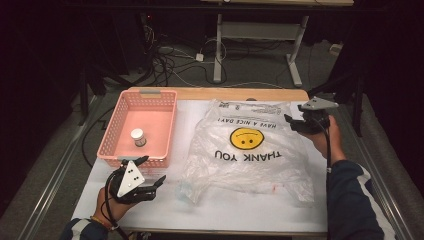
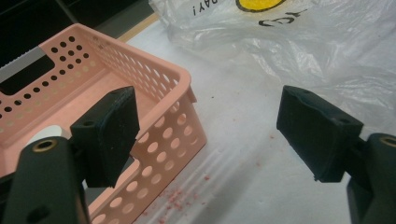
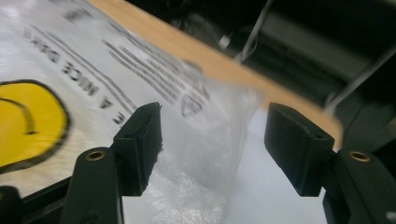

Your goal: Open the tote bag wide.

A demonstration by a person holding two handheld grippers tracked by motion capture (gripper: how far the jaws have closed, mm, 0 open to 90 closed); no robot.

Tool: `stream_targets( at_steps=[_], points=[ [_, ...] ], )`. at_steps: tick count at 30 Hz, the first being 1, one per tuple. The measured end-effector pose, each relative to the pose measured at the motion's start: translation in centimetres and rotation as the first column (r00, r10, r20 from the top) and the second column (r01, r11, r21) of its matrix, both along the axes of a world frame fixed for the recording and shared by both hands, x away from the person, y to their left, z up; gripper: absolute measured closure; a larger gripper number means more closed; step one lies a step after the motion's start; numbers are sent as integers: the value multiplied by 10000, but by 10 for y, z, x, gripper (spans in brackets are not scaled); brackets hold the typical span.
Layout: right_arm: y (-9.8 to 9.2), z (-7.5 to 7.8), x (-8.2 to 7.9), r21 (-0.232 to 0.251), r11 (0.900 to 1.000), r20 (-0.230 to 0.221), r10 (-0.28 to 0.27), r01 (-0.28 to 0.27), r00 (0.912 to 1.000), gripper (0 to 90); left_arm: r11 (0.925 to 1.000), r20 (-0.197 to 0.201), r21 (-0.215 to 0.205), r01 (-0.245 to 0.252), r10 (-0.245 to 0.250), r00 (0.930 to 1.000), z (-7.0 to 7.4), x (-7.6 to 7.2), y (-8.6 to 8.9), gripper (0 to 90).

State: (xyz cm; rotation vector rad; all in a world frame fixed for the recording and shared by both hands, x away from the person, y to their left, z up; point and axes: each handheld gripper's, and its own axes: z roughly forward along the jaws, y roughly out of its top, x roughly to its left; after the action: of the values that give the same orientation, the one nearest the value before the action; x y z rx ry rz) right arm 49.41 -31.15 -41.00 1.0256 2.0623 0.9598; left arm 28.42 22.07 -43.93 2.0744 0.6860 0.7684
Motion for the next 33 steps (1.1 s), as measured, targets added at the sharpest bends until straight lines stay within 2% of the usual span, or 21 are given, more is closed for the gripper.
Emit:
stream_targets(
  at_steps=[1, 5, 6, 9, 10, 11, 12, 13, 14, 15, 19, 21, 22, 23, 24, 25, 26, 27, 28, 31, 33],
  points=[
    [-5, -13, 13, 309, 9984, -368, -462, 474, 9983, 377, 10000, -20, 22, 47, -46, 10000, 0, 0, 0, 207],
    [-6, -28, 27, 80, 9955, -981, -928, 941, 9908, 365, 9998, 5, -7, 223, -223, 9998, 0, -2, -1, 207],
    [-5, -34, 34, 290, 9932, -1278, -1083, 1129, 9859, 364, 9996, 23, 16, 278, -278, 9996, 0, -1, -2, 207],
    [0, -38, 39, 309, 9948, -1311, -919, 967, 9871, 364, 9993, 8, 32, 371, -371, 9993, 0, 3, -1, 207],
    [6, -40, 44, 29, 9959, -1373, -891, 903, 9865, 457, 9992, 3, 30, 387, -387, 9993, 0, 4, -1, 207],
    [6, -40, 44, 29, 9959, -1373, -891, 903, 9865, 457, 9991, 9, 40, 420, -420, 9991, 0, 4, -1, 207],
    [10, -41, 48, -21, 9969, -1483, -775, 781, 9859, 598, 9989, 37, 53, 459, -459, 9989, 0, 5, 0, 207],
    [10, -41, 48, -21, 9969, -1483, -775, 781, 9859, 598, 9988, 91, 57, 487, -488, 9988, 0, 5, 0, 207],
    [12, -41, 50, -151, 9972, -1551, -748, 733, 9851, 686, 9987, 113, 34, 509, -509, 9986, 0, 7, 1, 207],
    [17, -42, 52, -613, 9963, -1597, -692, 600, 9847, 803, 9985, 85, -20, 542, -541, 9985, 0, 9, 0, 207],
    [17, -39, 53, -679, 9945, -1598, -902, 803, 9830, 900, 9960, 168, 51, 894, -895, 9958, 1, 14, -5, 208],
    [13, -36, 53, -657, 9881, -1408, -1470, 1389, 9791, 900, 9941, 187, -31, 1081, -1081, 9940, 1, 14, -7, 208],
    [4, -32, 53, -606, 9755, -1244, -2174, 2113, 9681, 900, 9933, 210, -47, 1156, -1154, 9931, 2, 13, -7, 208],
    [4, -32, 53, -606, 9755, -1244, -2174, 2113, 9681, 900, 9927, 246, -61, 1202, -1200, 9925, 2, 12, -6, 208],
    [-2, -30, 53, -430, 9670, -1134, -2544, 2511, 9604, 900, 9924, 301, -70, 1227, -1225, 9920, 3, 11, -6, 208],
    [-14, -27, 51, -295, 9443, -1040, -3290, 3278, 9386, 900, 9919, 337, -119, 1266, -1261, 9914, 4, 10, -5, 208],
    [-14, -27, 51, -295, 9443, -1040, -3290, 3278, 9386, 900, 9914, 354, -200, 1295, -1287, 9910, 4, 9, -4, 208],
    [-25, -27, 48, -221, 9205, -1194, -3899, 3902, 9131, 900, 9912, 376, -252, 1298, -1288, 9910, 5, 9, -3, 208],
    [-25, -27, 48, -221, 9205, -1194, -3899, 3902, 9131, 900, 9912, 392, -279, 1293, -1282, 9910, 5, 8, -2, 208],
    [-40, -26, 40, 77, 9033, -1716, -4213, 4289, 8905, 900, 9927, 341, -184, 1191, -1184, 9924, 4, 7, 0, 212],
    [-47, -27, 28, -396, 9129, -2020, -4055, 4062, 8915, 900, 9930, 352, -226, 1163, -1154, 9927, 4, 5, 2, 216]
  ],
)
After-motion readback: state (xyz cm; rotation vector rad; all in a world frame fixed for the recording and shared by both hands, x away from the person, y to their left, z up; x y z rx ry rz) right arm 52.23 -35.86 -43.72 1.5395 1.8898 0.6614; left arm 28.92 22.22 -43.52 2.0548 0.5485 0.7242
